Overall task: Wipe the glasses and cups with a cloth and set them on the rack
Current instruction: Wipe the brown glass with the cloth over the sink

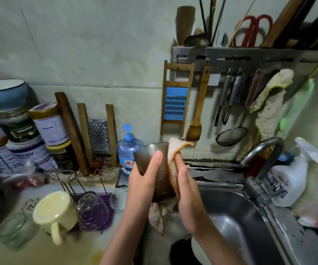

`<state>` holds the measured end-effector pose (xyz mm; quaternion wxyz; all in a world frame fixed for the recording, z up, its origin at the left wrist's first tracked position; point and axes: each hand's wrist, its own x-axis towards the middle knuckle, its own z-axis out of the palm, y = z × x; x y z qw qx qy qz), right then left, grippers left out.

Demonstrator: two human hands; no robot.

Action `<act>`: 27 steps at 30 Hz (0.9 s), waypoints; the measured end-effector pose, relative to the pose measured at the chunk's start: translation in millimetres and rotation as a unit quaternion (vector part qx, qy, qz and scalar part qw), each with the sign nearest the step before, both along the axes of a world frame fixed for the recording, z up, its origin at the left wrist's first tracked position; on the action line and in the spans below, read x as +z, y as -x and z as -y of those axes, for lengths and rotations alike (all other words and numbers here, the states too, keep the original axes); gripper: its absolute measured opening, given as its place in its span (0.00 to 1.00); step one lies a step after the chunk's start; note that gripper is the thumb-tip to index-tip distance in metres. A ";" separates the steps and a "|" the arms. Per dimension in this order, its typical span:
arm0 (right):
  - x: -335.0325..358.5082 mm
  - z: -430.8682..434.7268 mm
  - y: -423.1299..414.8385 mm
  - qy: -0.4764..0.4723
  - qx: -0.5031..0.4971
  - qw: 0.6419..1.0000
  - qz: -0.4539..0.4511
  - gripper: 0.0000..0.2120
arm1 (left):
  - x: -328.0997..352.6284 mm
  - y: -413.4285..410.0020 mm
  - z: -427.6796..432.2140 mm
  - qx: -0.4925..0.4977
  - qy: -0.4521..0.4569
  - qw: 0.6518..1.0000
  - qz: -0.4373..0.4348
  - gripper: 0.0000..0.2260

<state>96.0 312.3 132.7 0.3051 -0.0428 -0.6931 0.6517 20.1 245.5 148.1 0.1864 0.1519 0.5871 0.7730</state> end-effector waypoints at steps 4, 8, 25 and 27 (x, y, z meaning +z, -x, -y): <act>-5.9 1.0 -8.0 -0.253 -0.049 0.964 -0.061 0.18 | 4.5 11.4 1.5 -0.020 0.041 0.998 0.045 0.09; 5.6 -13.8 4.0 -0.233 -0.127 0.955 -0.132 0.13 | 6.2 4.0 -0.6 -0.065 0.011 0.998 0.004 0.11; 27.0 1.1 13.6 -0.294 -0.135 0.945 -0.043 0.22 | 8.7 9.9 -10.5 -0.096 -0.083 0.992 -0.005 0.16; 14.1 0.6 8.4 -0.431 -0.156 0.888 -0.039 0.24 | 1.0 10.5 -5.6 -0.104 -0.044 0.993 -0.024 0.11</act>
